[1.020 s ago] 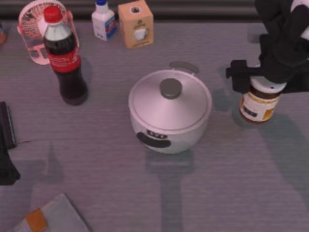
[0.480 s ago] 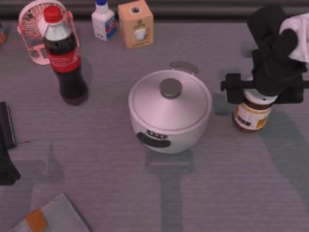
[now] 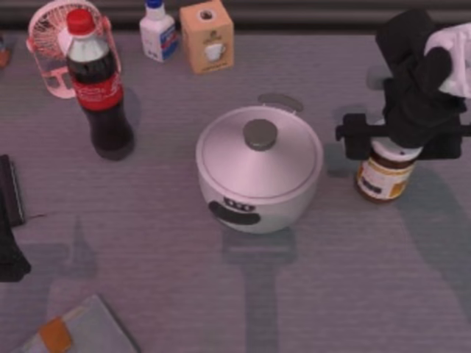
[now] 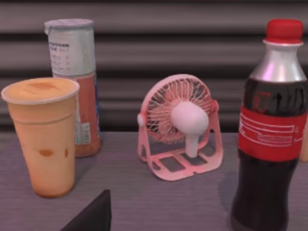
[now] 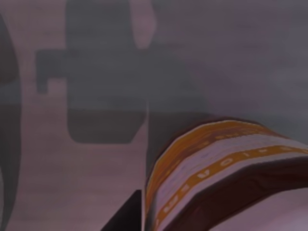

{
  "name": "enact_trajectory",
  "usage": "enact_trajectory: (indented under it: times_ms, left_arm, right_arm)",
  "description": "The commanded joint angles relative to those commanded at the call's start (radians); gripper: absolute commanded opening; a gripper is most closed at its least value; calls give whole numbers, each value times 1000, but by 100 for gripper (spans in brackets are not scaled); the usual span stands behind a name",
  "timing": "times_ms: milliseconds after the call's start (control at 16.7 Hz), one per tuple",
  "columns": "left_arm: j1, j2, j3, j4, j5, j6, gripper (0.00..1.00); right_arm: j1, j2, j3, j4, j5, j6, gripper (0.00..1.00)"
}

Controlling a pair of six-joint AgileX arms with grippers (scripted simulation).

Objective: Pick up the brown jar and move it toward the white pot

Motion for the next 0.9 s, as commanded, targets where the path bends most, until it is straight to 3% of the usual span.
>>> enact_trajectory:
  times_ms: [540, 900]
  left_arm:
    - [0, 0, 0, 0, 0, 0, 100]
    - [0, 0, 0, 0, 0, 0, 100]
  right_arm:
    - [0, 0, 0, 0, 0, 0, 98]
    - [0, 0, 0, 0, 0, 0, 100]
